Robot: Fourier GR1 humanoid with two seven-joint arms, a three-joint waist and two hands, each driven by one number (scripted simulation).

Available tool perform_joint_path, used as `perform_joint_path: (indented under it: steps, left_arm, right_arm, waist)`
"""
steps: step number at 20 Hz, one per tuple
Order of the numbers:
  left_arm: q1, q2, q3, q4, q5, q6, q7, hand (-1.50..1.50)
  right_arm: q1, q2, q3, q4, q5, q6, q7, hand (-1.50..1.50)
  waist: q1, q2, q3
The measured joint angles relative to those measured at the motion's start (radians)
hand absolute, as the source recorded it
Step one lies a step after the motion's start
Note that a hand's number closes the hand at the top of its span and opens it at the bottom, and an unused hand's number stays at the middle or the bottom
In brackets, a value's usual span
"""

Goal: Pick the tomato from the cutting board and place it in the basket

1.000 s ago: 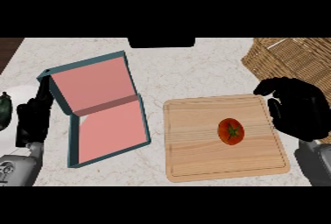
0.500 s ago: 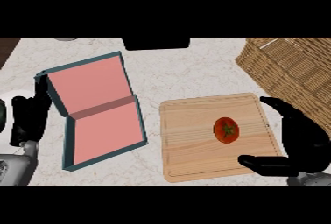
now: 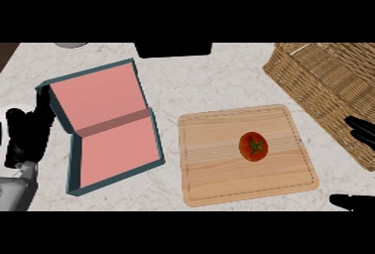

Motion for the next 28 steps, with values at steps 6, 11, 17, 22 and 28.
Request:
perform_joint_path:
  steps: [6, 11, 17, 22, 28]
  left_arm:
    - [-0.033, -0.017, -0.006, 0.017, -0.009, -0.014, 0.012, 0.0]
    - [-0.057, -0.033, -0.004, 0.041, -0.022, -0.031, 0.012, 0.0]
    - [-0.06, -0.063, -0.002, 0.052, -0.04, -0.044, -0.01, 0.0]
    - [-0.067, -0.081, -0.009, 0.05, -0.055, -0.067, 0.026, 0.0]
    - [-0.066, -0.112, -0.011, 0.031, -0.085, -0.066, 0.055, 0.0]
  right_arm:
    - [0.126, -0.146, -0.017, -0.152, 0.043, 0.114, 0.117, -1.5]
    - [0.221, -0.165, -0.066, -0.249, 0.039, 0.163, 0.167, -1.5]
    - [0.244, -0.093, -0.087, -0.259, 0.066, 0.157, 0.188, -1.5]
    - [0.22, -0.019, -0.101, -0.243, 0.108, 0.141, 0.211, -1.5]
    - [0.118, 0.078, -0.037, -0.132, 0.2, 0.129, 0.214, -1.5]
  waist:
    - [0.02, 0.004, 0.001]
    - [0.034, 0.005, 0.002]
    - [0.051, 0.007, 0.003]
    - [0.058, 0.011, 0.0]
    - [0.068, 0.013, 0.0]
